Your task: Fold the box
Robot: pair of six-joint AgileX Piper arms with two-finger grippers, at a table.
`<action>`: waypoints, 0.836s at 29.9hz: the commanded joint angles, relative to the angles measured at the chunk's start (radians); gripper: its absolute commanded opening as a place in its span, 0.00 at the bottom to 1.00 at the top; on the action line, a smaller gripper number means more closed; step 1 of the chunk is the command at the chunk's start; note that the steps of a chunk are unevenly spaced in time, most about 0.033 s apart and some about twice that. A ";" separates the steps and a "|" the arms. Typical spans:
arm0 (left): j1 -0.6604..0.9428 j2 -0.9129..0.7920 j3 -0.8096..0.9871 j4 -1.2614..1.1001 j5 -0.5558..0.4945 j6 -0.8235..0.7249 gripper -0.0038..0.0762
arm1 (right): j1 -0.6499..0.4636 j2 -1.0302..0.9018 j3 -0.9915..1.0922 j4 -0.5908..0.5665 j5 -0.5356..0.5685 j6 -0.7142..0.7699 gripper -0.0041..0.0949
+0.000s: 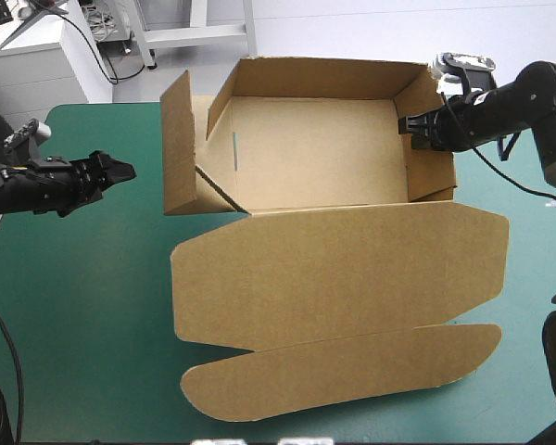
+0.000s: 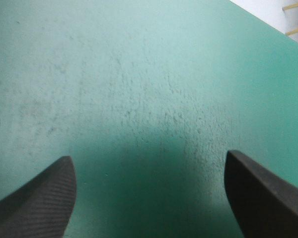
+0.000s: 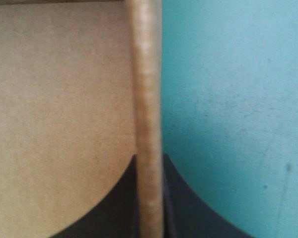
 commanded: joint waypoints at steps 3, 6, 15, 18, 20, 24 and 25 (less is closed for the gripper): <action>-0.002 0.001 -0.023 -0.110 0.090 0.002 0.77 | 0.008 -0.074 -0.027 0.148 0.006 -0.017 0.02; -0.005 0.003 -0.023 -0.172 0.107 0.026 0.77 | 0.042 -0.067 -0.027 0.141 -0.005 -0.005 0.02; -0.005 0.001 -0.023 -0.239 0.224 0.115 0.77 | 0.138 0.014 -0.027 0.065 -0.086 0.073 0.03; -0.005 -0.004 -0.023 -0.238 0.228 0.131 0.77 | 0.157 0.036 -0.027 0.020 -0.107 0.107 0.02; -0.005 -0.010 -0.023 -0.243 0.228 0.131 0.77 | 0.170 0.051 -0.027 0.005 -0.123 0.117 0.02; -0.005 -0.028 -0.023 -0.241 0.228 0.134 0.77 | 0.203 0.077 -0.027 0.006 -0.148 0.127 0.03; -0.005 -0.031 -0.023 -0.241 0.228 0.134 0.77 | 0.214 0.085 -0.027 0.006 -0.161 0.132 0.03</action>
